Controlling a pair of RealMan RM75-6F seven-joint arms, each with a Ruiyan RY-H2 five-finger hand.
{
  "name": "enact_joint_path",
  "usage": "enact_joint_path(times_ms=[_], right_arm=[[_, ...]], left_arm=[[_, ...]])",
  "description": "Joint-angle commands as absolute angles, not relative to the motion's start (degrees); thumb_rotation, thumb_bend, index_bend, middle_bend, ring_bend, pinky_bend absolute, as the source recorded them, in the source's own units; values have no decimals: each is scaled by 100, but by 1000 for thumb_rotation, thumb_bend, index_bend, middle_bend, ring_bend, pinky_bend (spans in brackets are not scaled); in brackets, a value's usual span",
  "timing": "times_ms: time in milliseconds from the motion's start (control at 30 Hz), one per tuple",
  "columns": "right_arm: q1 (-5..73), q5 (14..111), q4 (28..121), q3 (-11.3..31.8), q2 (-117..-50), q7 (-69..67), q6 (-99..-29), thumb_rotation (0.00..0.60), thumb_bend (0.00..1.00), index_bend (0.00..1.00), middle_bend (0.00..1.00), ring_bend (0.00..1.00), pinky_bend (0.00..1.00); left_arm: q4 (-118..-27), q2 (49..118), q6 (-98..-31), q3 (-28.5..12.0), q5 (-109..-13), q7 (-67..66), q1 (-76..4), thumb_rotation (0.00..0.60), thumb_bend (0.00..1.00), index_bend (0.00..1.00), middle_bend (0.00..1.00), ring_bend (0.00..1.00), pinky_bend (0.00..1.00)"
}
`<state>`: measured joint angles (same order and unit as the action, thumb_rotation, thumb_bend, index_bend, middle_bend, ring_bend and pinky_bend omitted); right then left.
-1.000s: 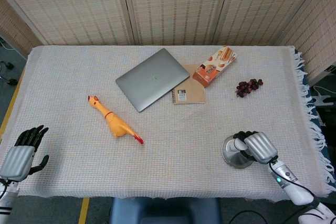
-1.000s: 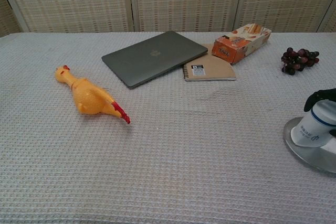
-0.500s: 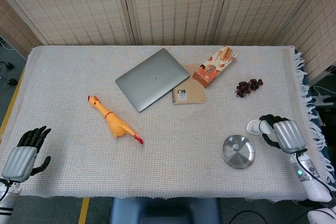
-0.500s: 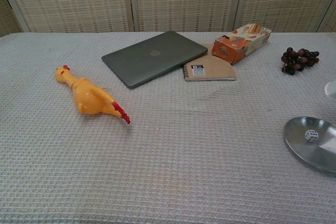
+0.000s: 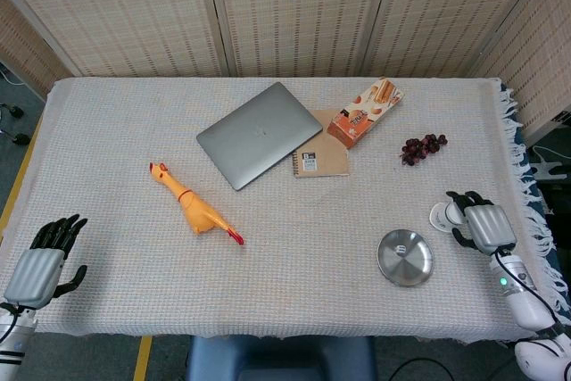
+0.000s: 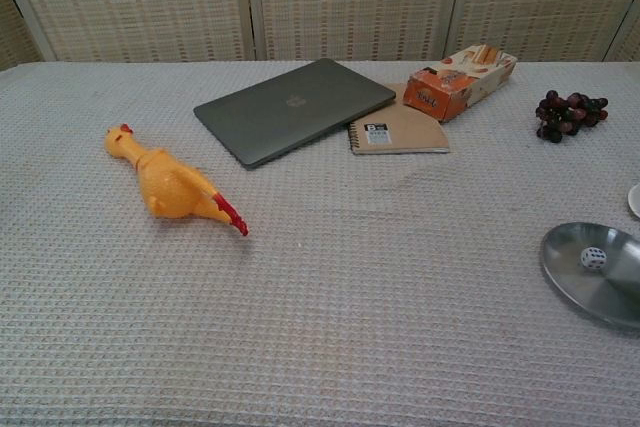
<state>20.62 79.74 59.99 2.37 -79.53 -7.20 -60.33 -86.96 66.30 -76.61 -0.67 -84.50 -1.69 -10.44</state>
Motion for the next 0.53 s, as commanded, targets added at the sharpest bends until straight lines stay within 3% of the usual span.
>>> enact_joint_path(times_ms=[33,233,400,533], right_arm=[[1865,8091,6359,149,-7710,-817,-6346,600,285,0,0,0,119],[1497,8344,7040,74,-7365,-898,-7096,600,286,0,0,0,44],[965,9098,7871,-98,-7154,60,-8577,600,286,0,0,0,13],[786,8950,8564,-132,-6890,661,-8618,600,286,0,0,0,0]], left_arm=[[-8699,6635,-7665,-63,-8459,-169,-1044,600,397,0,0,0,78],[-8750,6618,-7726,-52,-8501,-190,-1024,600,397,0,0,0,78],[-8766,6606,-7818,-49,-8569,-169,-1002,600,397,0,0,0,78],[-8737,6598,-7834,-35,-8602,-114,-995,600,396,0,0,0,78]])
